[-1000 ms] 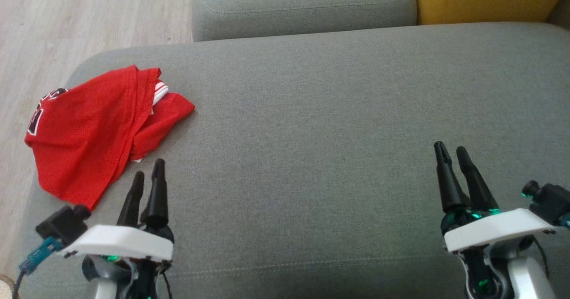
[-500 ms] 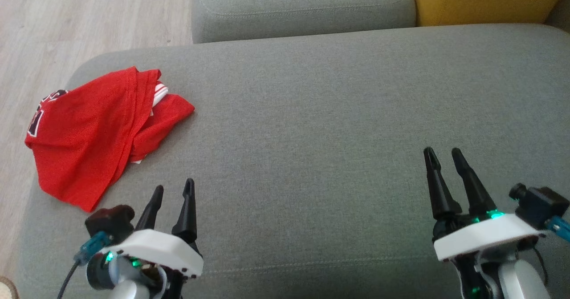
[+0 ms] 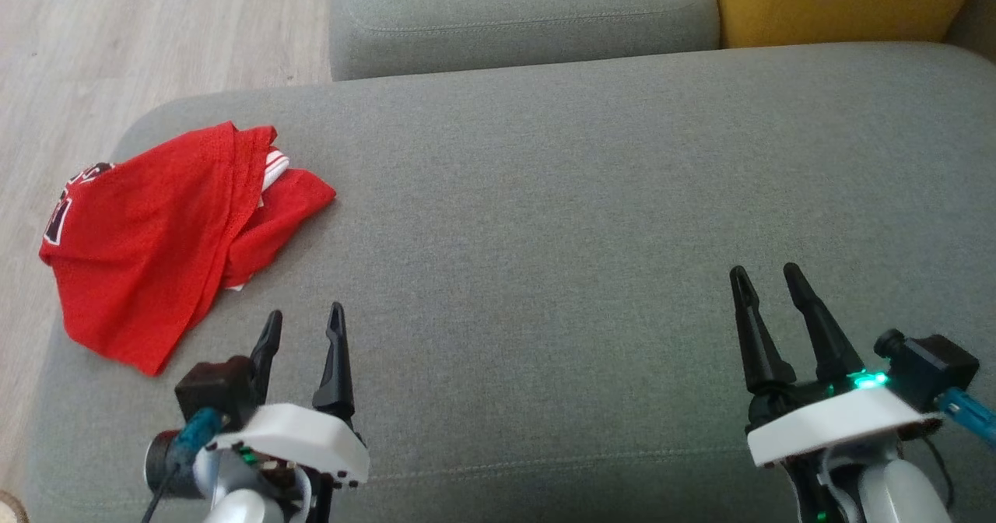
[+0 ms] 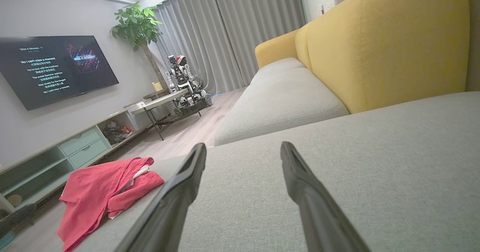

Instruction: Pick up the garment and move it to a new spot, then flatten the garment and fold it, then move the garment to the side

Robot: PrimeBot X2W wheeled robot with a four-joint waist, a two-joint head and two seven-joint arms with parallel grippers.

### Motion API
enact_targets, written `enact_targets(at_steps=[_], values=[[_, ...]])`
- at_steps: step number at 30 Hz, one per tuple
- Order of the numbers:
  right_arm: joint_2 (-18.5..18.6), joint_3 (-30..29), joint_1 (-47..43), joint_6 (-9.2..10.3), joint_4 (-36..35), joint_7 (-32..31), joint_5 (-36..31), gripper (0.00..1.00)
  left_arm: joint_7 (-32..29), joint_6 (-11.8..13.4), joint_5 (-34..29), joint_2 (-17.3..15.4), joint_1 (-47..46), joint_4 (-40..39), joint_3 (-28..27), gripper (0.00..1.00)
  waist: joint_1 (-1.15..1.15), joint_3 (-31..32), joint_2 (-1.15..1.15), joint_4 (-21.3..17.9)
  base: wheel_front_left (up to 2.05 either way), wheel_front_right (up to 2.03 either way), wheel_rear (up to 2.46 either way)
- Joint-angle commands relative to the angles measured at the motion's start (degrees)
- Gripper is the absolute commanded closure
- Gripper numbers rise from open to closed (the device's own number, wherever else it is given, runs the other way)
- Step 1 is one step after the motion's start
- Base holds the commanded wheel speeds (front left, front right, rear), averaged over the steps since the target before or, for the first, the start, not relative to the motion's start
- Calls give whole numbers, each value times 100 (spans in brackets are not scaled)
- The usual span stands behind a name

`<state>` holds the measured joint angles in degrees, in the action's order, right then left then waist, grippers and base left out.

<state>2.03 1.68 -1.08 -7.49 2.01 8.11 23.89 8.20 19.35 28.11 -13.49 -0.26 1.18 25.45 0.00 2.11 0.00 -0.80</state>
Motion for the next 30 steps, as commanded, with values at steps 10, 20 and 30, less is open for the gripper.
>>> enact_targets(at_steps=[10,20,30], values=[[66,166,145,0,-444,242,-769,0,239,70,-590,-195,-286,-307,192,0,0,18,0,-1,0,0,0],[74,392,99,0,-407,428,-1925,0,423,-401,-1060,29,-106,-81,75,0,0,54,0,7,0,0,0],[81,312,34,0,-208,598,-1753,0,590,-1157,-1102,549,218,182,-540,0,0,107,0,13,0,0,0]])
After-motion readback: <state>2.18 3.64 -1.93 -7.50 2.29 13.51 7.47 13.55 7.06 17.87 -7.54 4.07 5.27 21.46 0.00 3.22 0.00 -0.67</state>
